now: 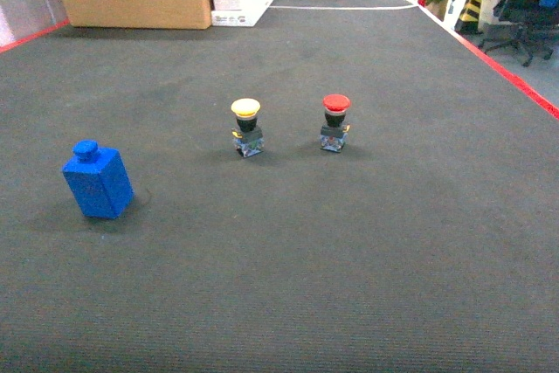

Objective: Pick blue part to blue bin on bottom shelf

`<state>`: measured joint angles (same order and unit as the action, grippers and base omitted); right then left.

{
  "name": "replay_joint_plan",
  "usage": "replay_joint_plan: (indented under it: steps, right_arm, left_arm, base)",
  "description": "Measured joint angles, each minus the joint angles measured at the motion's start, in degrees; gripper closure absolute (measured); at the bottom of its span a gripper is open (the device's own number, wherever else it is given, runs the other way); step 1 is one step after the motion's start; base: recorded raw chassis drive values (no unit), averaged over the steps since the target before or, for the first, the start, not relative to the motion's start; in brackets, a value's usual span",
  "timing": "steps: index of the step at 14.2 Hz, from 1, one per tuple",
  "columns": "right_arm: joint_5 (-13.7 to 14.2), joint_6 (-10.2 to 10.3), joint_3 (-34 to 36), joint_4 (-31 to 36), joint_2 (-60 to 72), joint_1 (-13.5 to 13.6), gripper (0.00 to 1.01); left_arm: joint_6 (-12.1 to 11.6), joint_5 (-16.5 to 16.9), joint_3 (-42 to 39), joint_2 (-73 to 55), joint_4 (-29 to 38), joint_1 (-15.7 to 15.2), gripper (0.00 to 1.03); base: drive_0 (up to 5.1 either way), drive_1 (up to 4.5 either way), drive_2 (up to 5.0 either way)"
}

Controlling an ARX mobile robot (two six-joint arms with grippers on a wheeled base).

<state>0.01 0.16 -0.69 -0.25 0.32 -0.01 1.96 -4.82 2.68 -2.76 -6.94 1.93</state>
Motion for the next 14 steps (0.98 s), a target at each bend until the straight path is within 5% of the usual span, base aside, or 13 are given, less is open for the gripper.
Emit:
replay_joint_plan:
  steps: [1, 4, 6, 8, 14]
  right_arm:
    - [0.04, -0.04, 0.0, -0.04, 0.0, 0.0, 0.03]
    - [0.0, -0.02, 0.0, -0.04, 0.0, 0.0, 0.03]
    - [0.0, -0.02, 0.0, -0.07, 0.0, 0.0, 0.03]
    - [0.0, -0.02, 0.0, -0.02, 0.0, 0.0, 0.03]
    - [0.0, -0.02, 0.0, -0.04, 0.0, 0.0, 0.03]
  left_arm:
    - [2.82, -8.22, 3.32, -12.37, 1.18, 5.55, 0.05]
    - [4.02, -4.61, 13.6, -49.35, 28.55, 4.98, 0.05]
    - [3.32, -2.19, 23.74, -71.6, 39.06, 2.75, 0.05]
    - [1.55, -0.11, 31.56, -87.25, 42.16, 1.14, 0.05]
    - [-2.49, 1.84, 43.08, -108.5, 46.47, 0.2, 0.05]
  base:
    - [0.0, 0.0, 0.0]
    - [0.0, 0.0, 0.0]
    - [0.0, 0.0, 0.0]
    - [0.0, 0.0, 0.0]
    - [0.0, 0.0, 0.0]
